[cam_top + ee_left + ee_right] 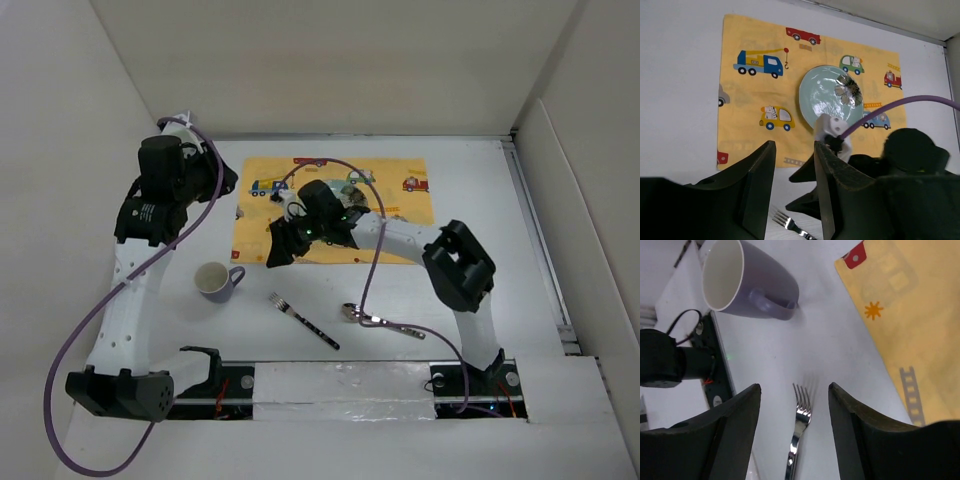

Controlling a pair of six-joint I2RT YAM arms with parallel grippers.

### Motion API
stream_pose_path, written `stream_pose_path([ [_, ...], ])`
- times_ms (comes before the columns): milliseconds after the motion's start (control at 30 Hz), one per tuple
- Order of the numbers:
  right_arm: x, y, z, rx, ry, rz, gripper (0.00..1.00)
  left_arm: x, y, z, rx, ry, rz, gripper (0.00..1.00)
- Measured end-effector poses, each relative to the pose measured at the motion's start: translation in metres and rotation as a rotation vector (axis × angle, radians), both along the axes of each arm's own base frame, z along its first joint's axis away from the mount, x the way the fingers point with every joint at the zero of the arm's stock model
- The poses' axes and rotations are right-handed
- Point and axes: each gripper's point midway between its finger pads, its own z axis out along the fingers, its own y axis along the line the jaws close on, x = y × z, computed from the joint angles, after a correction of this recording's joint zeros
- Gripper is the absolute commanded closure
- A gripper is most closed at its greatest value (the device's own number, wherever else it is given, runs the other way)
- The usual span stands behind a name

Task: Set the dinner table for one person

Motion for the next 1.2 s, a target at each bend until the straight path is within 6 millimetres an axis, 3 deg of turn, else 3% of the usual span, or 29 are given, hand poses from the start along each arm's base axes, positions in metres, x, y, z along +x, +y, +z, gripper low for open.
stream_pose_path([
  [167,0.007,0.026,-0.027,-0.018,-0.038,0.060,0.33,0.000,-0.003,0.006,-0.008,-0.014,-0.019,0.66],
  [300,0.011,0.041,-0.037,-0.020,-0.072,0.095,0.32,0.003,-0.008,0.002,-0.016,0.004,-0.039,0.67],
  [567,-0.008,0.085,-0.028,0.027,-0.159,0.206,0.30,0.005,-0.017,-0.014,-0.043,0.055,-0.078,0.70],
  [833,-0.014,0.108,-0.030,0.075,-0.166,0.276,0.32,0.005,-0.014,-0.016,-0.036,0.058,-0.066,0.70],
  [1067,-0.024,0.107,-0.034,0.075,-0.149,0.298,0.46,0.007,-0.010,-0.016,-0.022,0.057,-0.041,0.70],
  [1133,-0.029,0.104,-0.043,0.057,-0.144,0.293,0.58,0.007,-0.008,-0.017,-0.016,0.057,-0.031,0.70],
  [1167,-0.033,0.101,-0.047,0.047,-0.138,0.289,0.72,0.007,-0.007,-0.017,-0.014,0.058,-0.026,0.70],
  [1200,-0.035,0.100,-0.049,0.044,-0.148,0.288,0.78,0.007,-0.006,-0.017,-0.012,0.059,-0.022,0.70],
])
